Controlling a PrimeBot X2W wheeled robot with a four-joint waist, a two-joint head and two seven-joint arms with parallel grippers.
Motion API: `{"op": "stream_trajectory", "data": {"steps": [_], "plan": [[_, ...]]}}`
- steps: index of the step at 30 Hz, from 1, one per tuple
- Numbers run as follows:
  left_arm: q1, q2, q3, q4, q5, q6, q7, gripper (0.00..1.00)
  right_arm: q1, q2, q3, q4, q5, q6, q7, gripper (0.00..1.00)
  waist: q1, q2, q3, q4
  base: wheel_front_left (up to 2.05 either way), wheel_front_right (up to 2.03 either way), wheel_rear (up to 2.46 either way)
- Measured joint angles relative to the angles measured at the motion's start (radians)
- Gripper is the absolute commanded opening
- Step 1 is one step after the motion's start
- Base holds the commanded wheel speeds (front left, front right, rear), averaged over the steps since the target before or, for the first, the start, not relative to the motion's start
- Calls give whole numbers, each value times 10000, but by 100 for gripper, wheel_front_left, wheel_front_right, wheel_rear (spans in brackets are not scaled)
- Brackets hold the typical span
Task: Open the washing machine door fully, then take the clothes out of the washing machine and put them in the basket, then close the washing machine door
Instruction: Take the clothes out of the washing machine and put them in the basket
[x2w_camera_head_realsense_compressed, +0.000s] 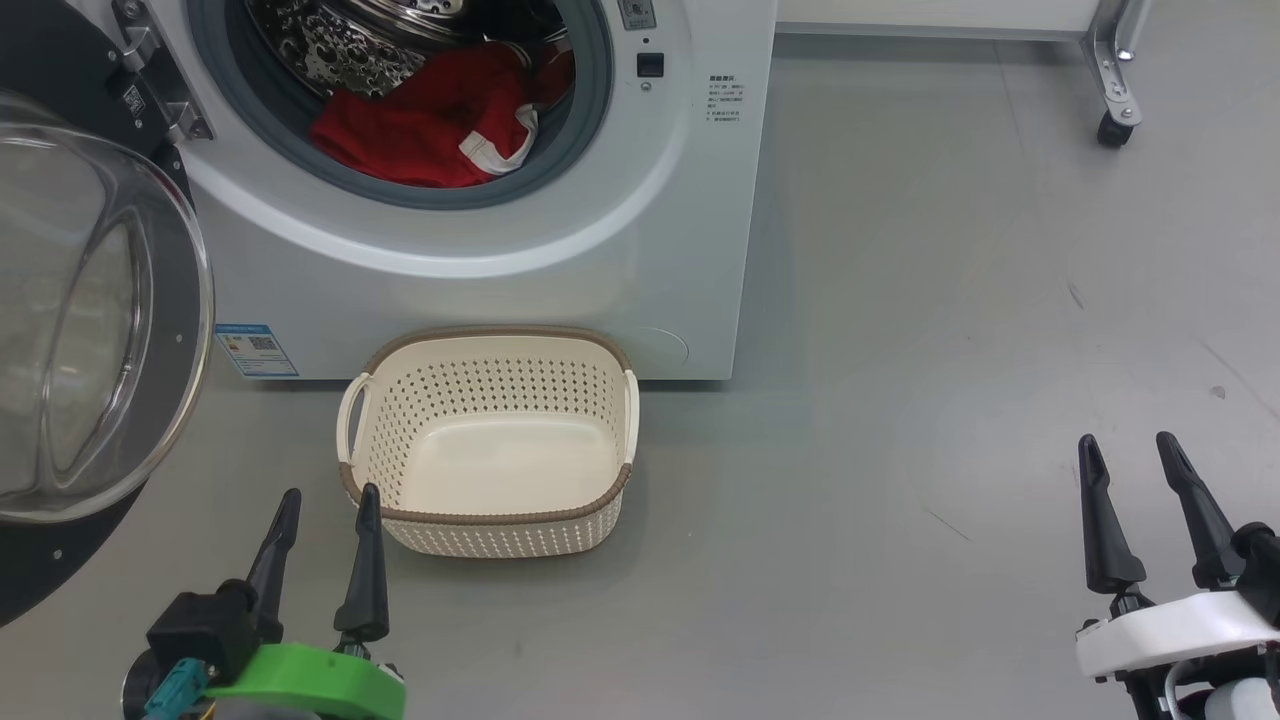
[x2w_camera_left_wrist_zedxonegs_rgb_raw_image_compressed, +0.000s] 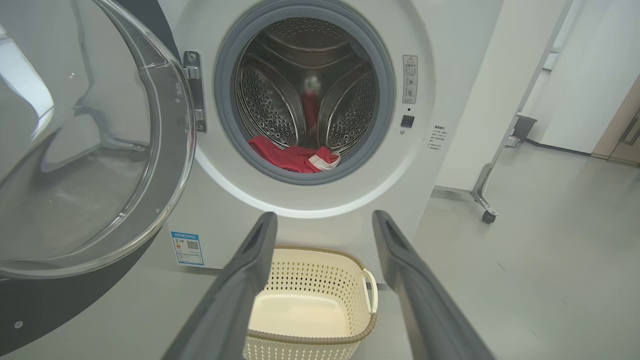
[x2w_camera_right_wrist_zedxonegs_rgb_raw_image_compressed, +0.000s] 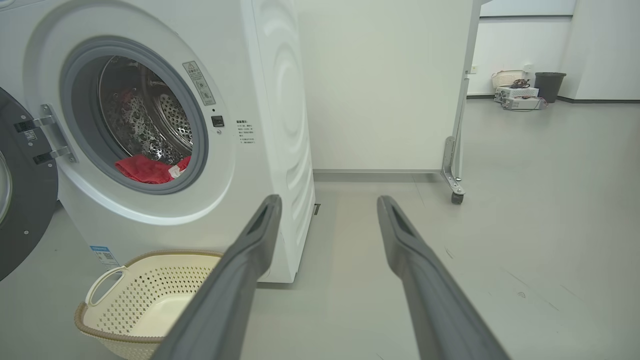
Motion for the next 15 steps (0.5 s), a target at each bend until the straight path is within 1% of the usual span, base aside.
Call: {"op": "stream_trajectory", "data": {"steps": [15], "plan": [[47,-6,-8,-50,188,40,0,100,82,132,-117,-46,-10,19,0,100,0,0,-3,12,0,0,0]]}}
